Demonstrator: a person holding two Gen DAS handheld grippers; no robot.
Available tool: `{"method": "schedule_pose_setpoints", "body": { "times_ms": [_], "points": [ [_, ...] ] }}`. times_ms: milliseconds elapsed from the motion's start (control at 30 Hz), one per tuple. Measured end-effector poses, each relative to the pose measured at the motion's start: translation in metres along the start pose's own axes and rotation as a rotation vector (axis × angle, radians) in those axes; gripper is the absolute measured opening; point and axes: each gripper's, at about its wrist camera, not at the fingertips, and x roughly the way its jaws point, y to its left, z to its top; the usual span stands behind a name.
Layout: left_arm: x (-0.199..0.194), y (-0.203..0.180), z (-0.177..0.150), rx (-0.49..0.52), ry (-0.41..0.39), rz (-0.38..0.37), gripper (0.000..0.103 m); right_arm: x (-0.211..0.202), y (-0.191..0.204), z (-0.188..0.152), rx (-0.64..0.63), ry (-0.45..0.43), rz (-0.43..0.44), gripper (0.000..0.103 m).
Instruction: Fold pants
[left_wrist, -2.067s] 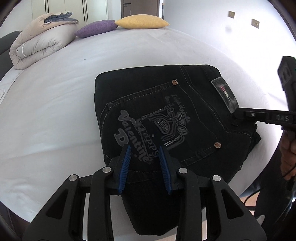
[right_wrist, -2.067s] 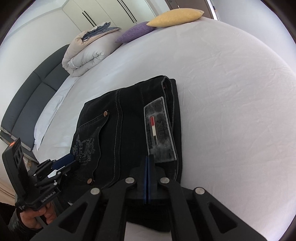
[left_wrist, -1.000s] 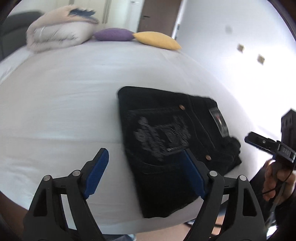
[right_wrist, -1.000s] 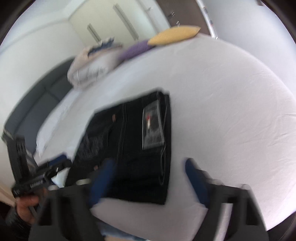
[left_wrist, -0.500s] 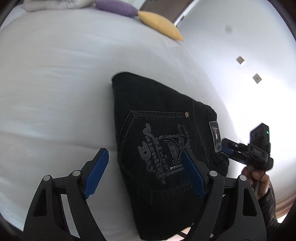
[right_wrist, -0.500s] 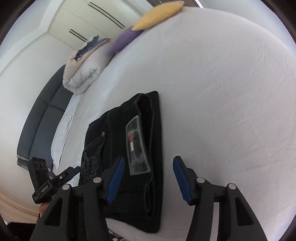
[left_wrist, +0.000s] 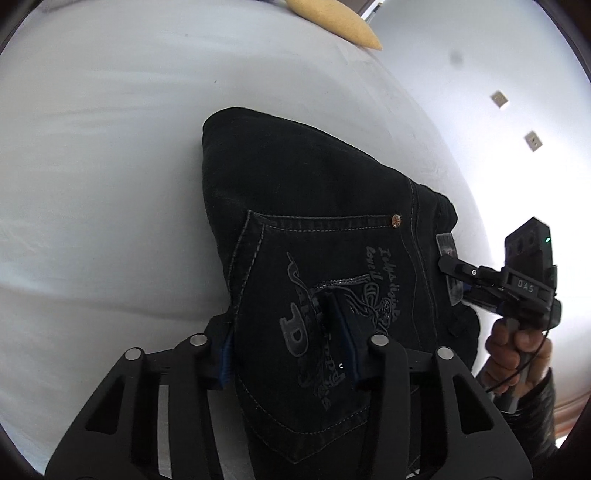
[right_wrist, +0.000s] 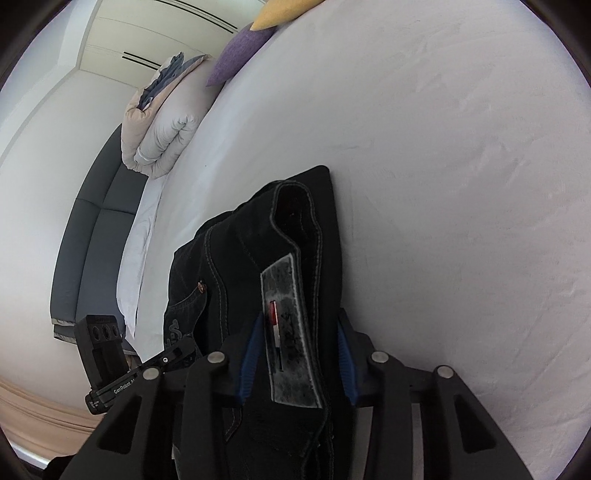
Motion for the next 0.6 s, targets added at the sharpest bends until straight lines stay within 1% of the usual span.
{"method": "schedule_pose_setpoints", "body": {
  "times_ms": [100, 167, 267, 400, 600],
  "points": [
    [-0.001, -0.016, -0.002, 0.047, -0.015, 0.052, 0.035, -0.001, 0.006, -0.002, -0.034, -0.010, -0.026, 0.032],
    [-0.003, -0.028, -0.002, 0.081, -0.027, 0.085, 0.032, -0.004, 0.014, -0.007, -0.080, -0.030, -0.053, 0.024],
    [-0.008, -0.043, -0.003, 0.125, -0.045, 0.118, 0.028, -0.012, 0.027, -0.014, -0.135, -0.072, -0.094, 0.020],
    [-0.014, -0.056, -0.002, 0.153, -0.065, 0.133, 0.025, -0.022, 0.043, -0.019, -0.187, -0.117, -0.128, 0.018],
    [-0.028, -0.072, 0.002, 0.191, -0.101, 0.135, 0.025, -0.038, 0.060, -0.020, -0.232, -0.150, -0.128, 0.017]
  ]
}}
